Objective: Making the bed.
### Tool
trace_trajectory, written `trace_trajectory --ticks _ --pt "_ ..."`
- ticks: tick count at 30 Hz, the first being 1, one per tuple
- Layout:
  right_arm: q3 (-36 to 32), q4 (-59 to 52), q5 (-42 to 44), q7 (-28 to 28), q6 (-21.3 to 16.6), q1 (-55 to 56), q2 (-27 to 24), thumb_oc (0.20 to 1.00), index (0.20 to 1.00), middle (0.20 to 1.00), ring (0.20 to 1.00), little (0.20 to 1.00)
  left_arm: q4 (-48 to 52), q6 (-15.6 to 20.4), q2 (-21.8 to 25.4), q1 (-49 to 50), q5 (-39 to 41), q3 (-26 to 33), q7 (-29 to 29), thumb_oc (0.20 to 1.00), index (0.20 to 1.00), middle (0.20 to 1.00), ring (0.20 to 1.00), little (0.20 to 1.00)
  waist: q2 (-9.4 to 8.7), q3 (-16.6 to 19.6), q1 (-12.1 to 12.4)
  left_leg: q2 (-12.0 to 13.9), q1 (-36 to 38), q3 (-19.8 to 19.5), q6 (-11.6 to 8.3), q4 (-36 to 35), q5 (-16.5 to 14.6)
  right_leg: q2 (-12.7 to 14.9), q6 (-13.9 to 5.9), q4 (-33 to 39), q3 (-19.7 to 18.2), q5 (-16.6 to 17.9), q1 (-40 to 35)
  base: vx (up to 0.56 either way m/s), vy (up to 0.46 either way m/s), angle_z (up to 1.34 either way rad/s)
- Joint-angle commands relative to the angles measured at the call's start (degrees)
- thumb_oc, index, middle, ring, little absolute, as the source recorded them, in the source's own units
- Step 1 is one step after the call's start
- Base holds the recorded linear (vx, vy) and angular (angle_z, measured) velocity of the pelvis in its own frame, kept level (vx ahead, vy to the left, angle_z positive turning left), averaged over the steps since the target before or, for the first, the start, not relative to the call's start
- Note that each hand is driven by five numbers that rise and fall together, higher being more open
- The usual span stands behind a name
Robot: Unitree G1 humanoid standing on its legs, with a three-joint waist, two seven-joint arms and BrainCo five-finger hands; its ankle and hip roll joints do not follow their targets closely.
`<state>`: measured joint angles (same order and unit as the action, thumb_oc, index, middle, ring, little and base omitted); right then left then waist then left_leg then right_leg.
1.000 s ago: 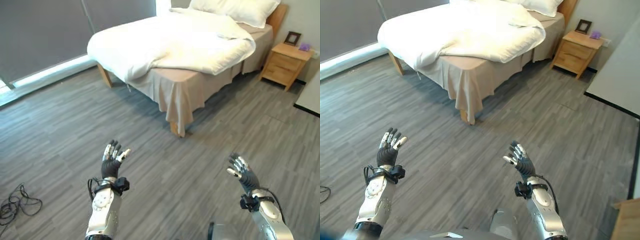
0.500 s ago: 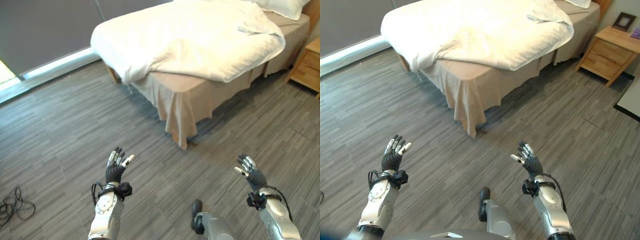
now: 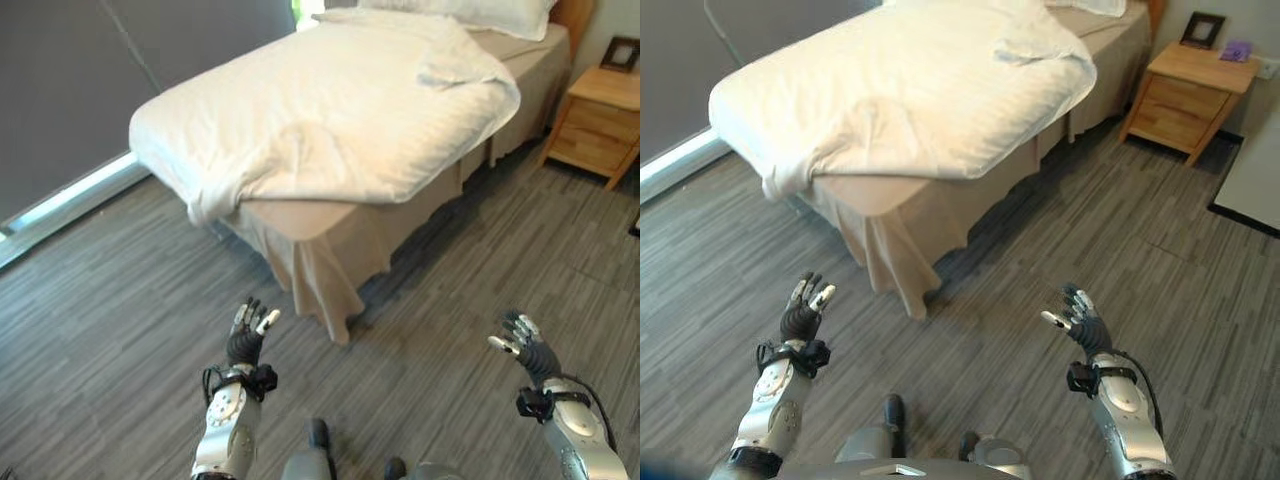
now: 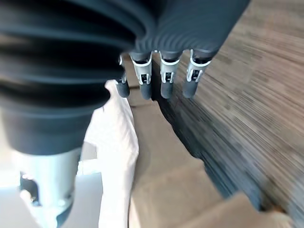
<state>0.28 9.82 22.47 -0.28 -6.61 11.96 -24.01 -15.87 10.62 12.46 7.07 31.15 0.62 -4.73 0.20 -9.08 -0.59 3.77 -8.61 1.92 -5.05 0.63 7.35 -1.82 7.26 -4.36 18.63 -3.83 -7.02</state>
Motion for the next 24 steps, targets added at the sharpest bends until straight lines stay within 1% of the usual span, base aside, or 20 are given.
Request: trace_trajectory --ticks 1,3,5,6,7,8,9,10,11,12,14,15,16,17,18,19,20,21,23,24 --pt "-2.58 -1.88 -1.28 0.48 -3.47 -1.96 0.90 1.000 1.000 1.000 1.000 1.000 3.72 2.55 2.05 -1.49 1.10 3.44 -0.28 1.000 1.000 1.000 1.000 1.000 -1.49 0.48 2.26 0.44 3.83 -0.42 -2.30 -3.79 3.52 7.60 -13.21 9.19 -12.13 1.57 -6.03 0.40 0.173 -0.40" --pt "-2.81 -0.91 -1.98 -0.02 -3.54 -1.45 1.57 1.000 1.000 1.000 1.000 1.000 3.37 2.63 2.15 -1.52 0.52 2.97 -0.24 1.000 1.000 1.000 1.000 1.000 -1.84 1.05 2.31 -0.05 4.32 0.42 -1.35 -2.28 2.37 8.84 -13.93 8.74 -12.39 1.25 -6.49 0.26 0.186 -0.45" --pt "-3.15 -0.44 -0.75 -0.50 -3.69 -1.55 3.00 1.000 1.000 1.000 1.000 1.000 3.63 2.47 2.49 -1.82 0.52 2.90 -0.56 1.000 1.000 1.000 1.000 1.000 -2.32 1.47 2.34 -0.93 5.60 1.66 0.89 -2.44 0.09 10.77 -15.09 4.51 -13.61 1.27 -5.03 0.22 0.226 -0.35" --pt "-3.06 0.05 -0.15 -0.60 -3.79 -1.70 3.77 1.000 1.000 1.000 1.000 1.000 3.62 2.33 2.70 -1.99 0.42 2.88 -0.64 1.000 1.000 1.000 1.000 1.000 -2.40 1.27 2.65 -1.32 6.86 2.80 2.00 -3.41 -0.46 11.59 -15.82 -0.59 -14.67 2.34 -2.44 0.14 0.234 0.07" --pt "-2.75 0.25 -0.01 -0.66 -3.83 -2.04 4.13 1.000 1.000 1.000 1.000 1.000 3.48 2.27 3.04 -2.45 0.06 2.82 -1.04 1.000 1.000 1.000 1.000 1.000 -2.35 0.64 2.57 -1.74 8.10 3.60 3.07 -4.12 -0.94 12.06 -16.46 -6.35 -15.86 4.89 1.01 0.09 0.169 -0.07" --pt "-2.75 0.26 -0.01 -0.66 -3.83 -2.05 4.13 1.000 1.000 1.000 1.000 1.000 3.48 2.28 3.05 -2.46 0.06 2.81 -1.04 1.000 1.000 1.000 1.000 1.000 -2.37 0.67 2.64 -1.74 8.09 3.68 3.07 -4.13 -0.93 12.07 -16.46 -6.43 -15.95 4.86 1.11 0.09 0.227 -0.42" --pt "-2.49 0.32 -0.34 -1.14 -3.79 -2.56 4.74 1.000 1.000 1.000 1.000 1.000 3.95 2.43 3.77 -3.37 0.10 3.09 -1.66 1.000 1.000 1.000 1.000 1.000 -1.82 -0.97 1.69 -2.08 10.88 4.34 4.52 -5.02 -1.93 12.16 -17.07 -16.44 -17.03 10.43 6.68 0.05 0.148 -0.54" --pt "-2.49 0.32 -0.35 -1.15 -3.78 -2.61 4.75 1.000 1.000 1.000 1.000 1.000 3.92 2.44 3.78 -3.43 0.11 3.11 -1.66 1.000 1.000 1.000 1.000 1.000 -1.93 -0.98 1.95 -2.16 10.84 4.63 4.55 -5.00 -1.96 12.23 -17.11 -16.96 -17.41 10.23 7.12 0.10 0.254 -0.36" --pt "-2.32 0.45 -1.68 -1.20 -3.48 -2.40 4.97 1.000 1.000 1.000 1.000 1.000 4.33 2.39 4.71 -4.35 -0.12 2.78 -1.47 1.000 1.000 1.000 1.000 1.000 -0.92 -2.41 0.40 -1.95 12.31 4.20 4.84 -5.40 -2.33 11.65 -17.09 -21.99 -18.82 12.12 11.10 0.10 0.139 -0.10" --pt "-2.47 0.70 -2.26 -1.38 -3.30 -2.14 5.04 1.000 1.000 1.000 1.000 1.000 4.39 2.34 5.12 -4.56 -0.60 2.61 -1.10 1.000 1.000 1.000 1.000 1.000 -0.58 -2.60 -0.17 -1.87 13.15 3.89 4.92 -5.63 -2.83 11.22 -16.71 -22.24 -19.17 11.56 12.70 0.17 0.167 -0.01" --pt "-2.90 0.85 -2.42 -1.33 -3.13 -1.69 5.21 1.000 1.000 1.000 1.000 1.000 4.44 2.33 5.22 -4.72 -0.73 2.45 -0.75 1.000 1.000 1.000 1.000 1.000 -0.41 -2.51 -0.79 -1.98 13.79 3.68 4.87 -5.63 -3.27 11.15 -16.52 -20.76 -18.90 10.98 13.44 0.17 0.051 0.20" --pt "-3.72 0.76 -1.86 -1.02 -3.05 -0.80 5.43 1.000 1.000 1.000 1.000 1.000 4.77 2.32 5.50 -4.96 -1.05 2.25 -0.38 1.000 1.000 1.000 1.000 1.000 -0.46 -2.16 -1.92 -2.52 14.62 3.47 4.61 -5.63 -3.97 10.53 -16.35 -15.71 -18.30 10.24 14.23 0.18 0.011 0.13" --pt "-3.90 0.73 -1.59 -0.96 -3.26 -0.56 5.57 1.000 1.000 1.000 1.000 1.000 4.73 2.35 5.65 -5.21 -1.22 2.19 -0.34 1.000 1.000 1.000 1.000 1.000 -0.57 -2.17 -2.44 -2.73 14.91 3.09 4.50 -5.63 -4.27 9.69 -16.27 -13.89 -18.39 9.80 14.01 0.24 0.002 0.13" --pt "-4.10 0.61 -1.00 -0.77 -3.61 -0.40 5.69 1.000 1.000 1.000 1.000 1.000 4.50 2.52 5.73 -5.65 -1.30 2.07 -0.37 1.000 1.000 1.000 1.000 1.000 -0.91 -2.06 -3.00 -3.20 15.08 2.66 4.38 -5.63 -4.55 8.47 -16.09 -9.89 -19.13 9.02 14.08 0.11 -0.013 0.19" --pt "-4.11 0.61 -0.99 -0.76 -3.62 -0.38 5.69 1.000 1.000 1.000 1.000 1.000 4.47 2.54 5.74 -5.66 -1.29 2.06 -0.37 1.000 1.000 1.000 1.000 1.000 -0.83 -2.16 -3.09 -3.10 15.26 2.55 4.36 -5.63 -4.68 8.40 -16.07 -9.61 -18.96 9.02 13.71 0.13 -0.030 0.34" --pt "-4.43 -0.40 -1.14 -0.51 -4.10 -0.23 5.15 1.000 1.000 1.000 1.000 1.000 4.47 3.11 5.90 -6.05 -1.47 2.05 -0.99 1.000 1.000 1.000 1.000 1.000 -1.37 -2.09 -3.58 -3.47 15.42 2.03 4.20 -5.63 -5.14 7.24 -15.69 -4.28 -19.75 7.82 12.38 0.11 -0.028 0.33" --pt "-4.27 -0.25 -0.01 0.00 -4.19 0.42 5.48 1.000 1.000 1.000 1.000 1.000 4.43 2.96 5.61 -5.84 -1.23 1.53 -0.31 1.000 1.000 1.000 1.000 1.000 -1.54 -1.67 -3.79 -3.72 15.37 1.30 4.23 -5.63 -5.23 6.96 -15.44 -1.72 -21.04 6.67 10.31 0.19 -0.076 0.52" --pt "-3.80 0.56 0.87 0.97 -4.36 0.68 5.20 1.000 1.000 1.000 1.000 1.000 3.48 2.96 4.96 -5.23 -1.08 1.59 0.21 1.000 1.000 1.000 1.000 1.000 -2.07 -0.53 -3.02 -4.08 15.30 1.05 4.22 -5.63 -5.40 6.69 -14.85 1.45 -22.12 6.34 7.77 0.13 -0.056 0.60" --pt "-3.73 0.90 1.94 1.07 -4.55 0.41 4.90 1.000 1.000 1.000 1.000 1.000 3.27 3.25 4.44 -4.90 -0.29 1.65 -0.13 1.000 1.000 1.000 1.000 1.000 -2.13 -0.33 -2.82 -4.07 15.27 0.74 4.15 -5.63 -5.38 6.39 -14.57 2.52 -22.01 6.54 6.78 0.10 -0.090 0.35" --pt "-4.27 0.44 2.47 1.54 -4.69 0.22 4.35 1.000 1.000 1.000 1.000 1.000 3.17 3.21 3.63 -3.89 0.93 1.88 -0.08 1.000 1.000 1.000 1.000 1.000 -2.08 0.13 -2.48 -4.05 15.11 0.13 4.13 -5.63 -5.36 6.23 -14.40 4.55 -21.09 6.75 5.50 0.07 -0.094 0.13"
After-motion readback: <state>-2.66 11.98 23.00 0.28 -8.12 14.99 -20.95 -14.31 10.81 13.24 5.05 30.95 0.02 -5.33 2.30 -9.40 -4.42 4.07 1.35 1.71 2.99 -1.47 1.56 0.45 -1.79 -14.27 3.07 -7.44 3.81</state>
